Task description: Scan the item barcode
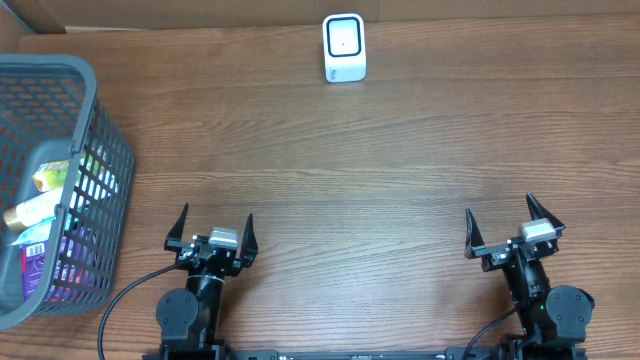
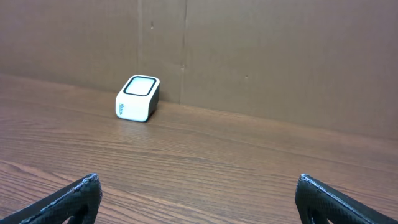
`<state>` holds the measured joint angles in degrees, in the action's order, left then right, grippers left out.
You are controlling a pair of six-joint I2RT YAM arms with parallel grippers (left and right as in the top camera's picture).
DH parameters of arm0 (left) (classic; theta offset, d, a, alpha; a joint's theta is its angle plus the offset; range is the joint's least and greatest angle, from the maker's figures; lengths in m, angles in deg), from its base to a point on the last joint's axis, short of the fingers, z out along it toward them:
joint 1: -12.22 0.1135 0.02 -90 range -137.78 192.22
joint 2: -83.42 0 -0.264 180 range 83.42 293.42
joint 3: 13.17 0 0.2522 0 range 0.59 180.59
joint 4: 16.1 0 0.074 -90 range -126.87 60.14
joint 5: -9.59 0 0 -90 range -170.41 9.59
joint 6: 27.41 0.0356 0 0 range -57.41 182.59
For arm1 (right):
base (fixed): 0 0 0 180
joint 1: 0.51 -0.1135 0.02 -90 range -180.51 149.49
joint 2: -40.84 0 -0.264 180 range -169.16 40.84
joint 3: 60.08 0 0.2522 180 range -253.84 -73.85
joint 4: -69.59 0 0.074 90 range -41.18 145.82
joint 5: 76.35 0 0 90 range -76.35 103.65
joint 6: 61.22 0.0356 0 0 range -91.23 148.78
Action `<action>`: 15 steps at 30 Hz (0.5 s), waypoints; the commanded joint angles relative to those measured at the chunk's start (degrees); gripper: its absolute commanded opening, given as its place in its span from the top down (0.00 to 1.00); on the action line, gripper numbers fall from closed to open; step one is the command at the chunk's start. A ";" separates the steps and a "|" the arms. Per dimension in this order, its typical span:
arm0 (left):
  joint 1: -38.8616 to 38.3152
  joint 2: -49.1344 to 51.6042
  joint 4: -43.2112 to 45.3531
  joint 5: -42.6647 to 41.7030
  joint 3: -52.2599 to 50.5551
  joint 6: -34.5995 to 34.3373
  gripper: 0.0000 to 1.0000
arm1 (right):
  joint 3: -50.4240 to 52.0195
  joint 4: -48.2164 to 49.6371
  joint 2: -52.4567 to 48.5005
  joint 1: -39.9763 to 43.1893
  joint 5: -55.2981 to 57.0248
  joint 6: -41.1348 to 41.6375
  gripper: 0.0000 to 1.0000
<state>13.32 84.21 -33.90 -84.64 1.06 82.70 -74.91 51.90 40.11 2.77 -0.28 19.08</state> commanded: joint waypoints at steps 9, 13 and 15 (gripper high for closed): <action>-0.35 -0.48 -0.13 0.37 -0.17 0.50 0.00 | 0.59 0.37 0.57 -0.35 0.63 -0.24 0.00; -0.35 -0.48 -0.39 3.85 -0.17 2.62 0.01 | 0.59 0.37 0.57 -0.33 0.61 -0.22 0.00; -0.35 -0.48 -0.39 3.82 -0.17 2.62 0.00 | 0.59 0.39 0.57 -0.33 0.59 -0.24 0.00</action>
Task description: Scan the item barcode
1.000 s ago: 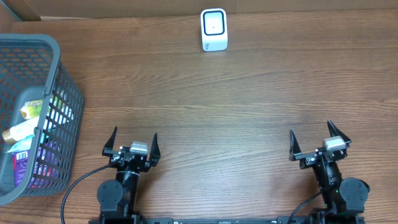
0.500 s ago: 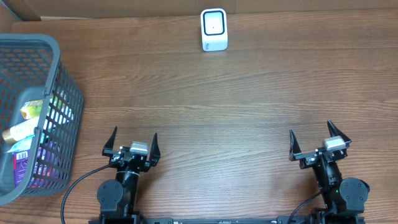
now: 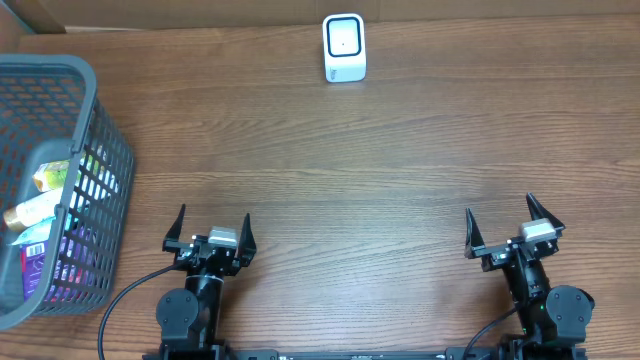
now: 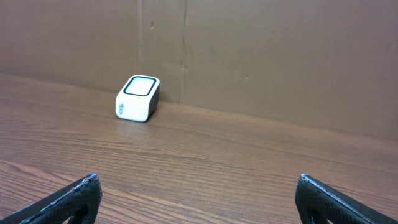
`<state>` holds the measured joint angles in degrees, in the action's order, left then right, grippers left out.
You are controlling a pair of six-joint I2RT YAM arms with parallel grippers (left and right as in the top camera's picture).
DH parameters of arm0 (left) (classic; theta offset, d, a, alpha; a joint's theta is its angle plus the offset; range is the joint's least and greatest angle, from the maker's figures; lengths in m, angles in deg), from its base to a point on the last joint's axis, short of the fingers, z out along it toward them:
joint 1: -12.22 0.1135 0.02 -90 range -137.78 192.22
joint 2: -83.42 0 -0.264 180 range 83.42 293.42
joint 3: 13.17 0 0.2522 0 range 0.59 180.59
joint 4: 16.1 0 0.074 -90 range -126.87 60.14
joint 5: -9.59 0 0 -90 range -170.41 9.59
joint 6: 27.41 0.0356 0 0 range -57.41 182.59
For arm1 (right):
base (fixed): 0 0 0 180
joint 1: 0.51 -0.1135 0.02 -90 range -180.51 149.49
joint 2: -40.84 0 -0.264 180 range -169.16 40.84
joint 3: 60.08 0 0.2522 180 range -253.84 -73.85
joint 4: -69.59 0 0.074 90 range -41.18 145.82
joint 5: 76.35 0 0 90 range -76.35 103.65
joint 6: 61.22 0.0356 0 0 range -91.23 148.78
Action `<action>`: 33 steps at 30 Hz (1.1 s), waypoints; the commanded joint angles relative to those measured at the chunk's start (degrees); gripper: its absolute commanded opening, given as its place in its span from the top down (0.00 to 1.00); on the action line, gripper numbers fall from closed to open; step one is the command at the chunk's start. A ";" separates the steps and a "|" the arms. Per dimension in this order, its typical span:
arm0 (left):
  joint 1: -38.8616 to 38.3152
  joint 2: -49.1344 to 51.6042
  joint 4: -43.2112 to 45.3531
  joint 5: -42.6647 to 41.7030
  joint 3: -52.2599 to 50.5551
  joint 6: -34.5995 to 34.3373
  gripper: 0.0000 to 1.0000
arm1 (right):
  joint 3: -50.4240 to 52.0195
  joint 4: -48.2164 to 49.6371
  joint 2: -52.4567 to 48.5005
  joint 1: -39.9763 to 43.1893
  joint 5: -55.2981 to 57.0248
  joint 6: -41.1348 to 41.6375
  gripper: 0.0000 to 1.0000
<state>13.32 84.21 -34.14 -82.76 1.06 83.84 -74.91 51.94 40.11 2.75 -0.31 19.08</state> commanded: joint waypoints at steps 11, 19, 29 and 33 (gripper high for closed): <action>-0.35 -0.48 0.46 1.03 -0.17 0.87 0.00 | 0.59 5.86 0.57 -0.31 -4.55 -0.22 0.00; -0.37 -0.48 2.56 -2.84 4.02 -9.75 0.00 | -1.49 7.69 0.55 -0.31 -4.57 4.96 0.00; -0.37 5.29 -13.40 -7.26 22.93 -11.47 0.00 | -10.25 6.78 -3.37 -0.31 -5.92 5.25 0.00; -0.37 11.06 -21.33 -8.28 32.33 -11.50 0.00 | -14.71 6.80 -8.61 -0.31 -8.39 5.25 0.00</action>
<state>13.32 91.95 -53.33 -88.96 27.68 73.61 -86.03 58.81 34.60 2.77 -6.54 23.74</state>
